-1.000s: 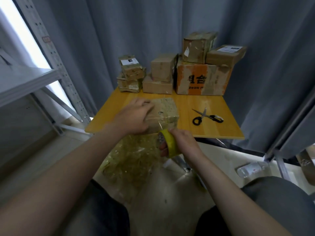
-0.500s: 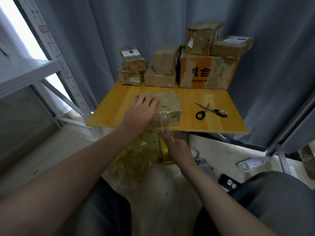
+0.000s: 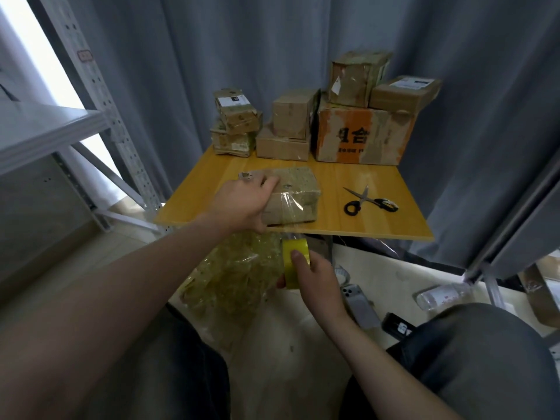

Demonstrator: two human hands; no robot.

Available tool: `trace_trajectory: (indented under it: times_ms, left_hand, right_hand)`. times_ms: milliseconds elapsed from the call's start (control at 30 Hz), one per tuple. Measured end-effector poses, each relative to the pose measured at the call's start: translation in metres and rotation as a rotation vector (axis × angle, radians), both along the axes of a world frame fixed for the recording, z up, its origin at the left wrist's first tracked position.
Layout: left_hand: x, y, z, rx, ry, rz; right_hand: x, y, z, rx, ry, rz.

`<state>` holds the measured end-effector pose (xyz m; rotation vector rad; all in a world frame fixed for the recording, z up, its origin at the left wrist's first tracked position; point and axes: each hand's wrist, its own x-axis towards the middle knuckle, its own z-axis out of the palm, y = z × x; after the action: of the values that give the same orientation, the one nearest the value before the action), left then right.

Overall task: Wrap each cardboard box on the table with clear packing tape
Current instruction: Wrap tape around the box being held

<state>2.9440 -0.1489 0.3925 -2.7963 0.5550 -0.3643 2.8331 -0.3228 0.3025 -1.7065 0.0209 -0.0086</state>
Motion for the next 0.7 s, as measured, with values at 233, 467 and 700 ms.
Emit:
trace_trajectory:
  times_ms: [233,467,700]
  left_hand:
    - [0.007,0.006,0.034,-0.148,0.156,0.016]
    - [0.014,0.015,0.047,-0.369,0.233,0.012]
    - [0.034,0.028,0.062,-0.522,0.467,0.015]
  right_hand:
    - [0.012,-0.004,0.021,0.020,-0.034,-0.026]
    - [0.026,-0.005,0.031,0.050,-0.042,-0.027]
    - [0.042,-0.004,0.057,0.034,-0.090,-0.045]
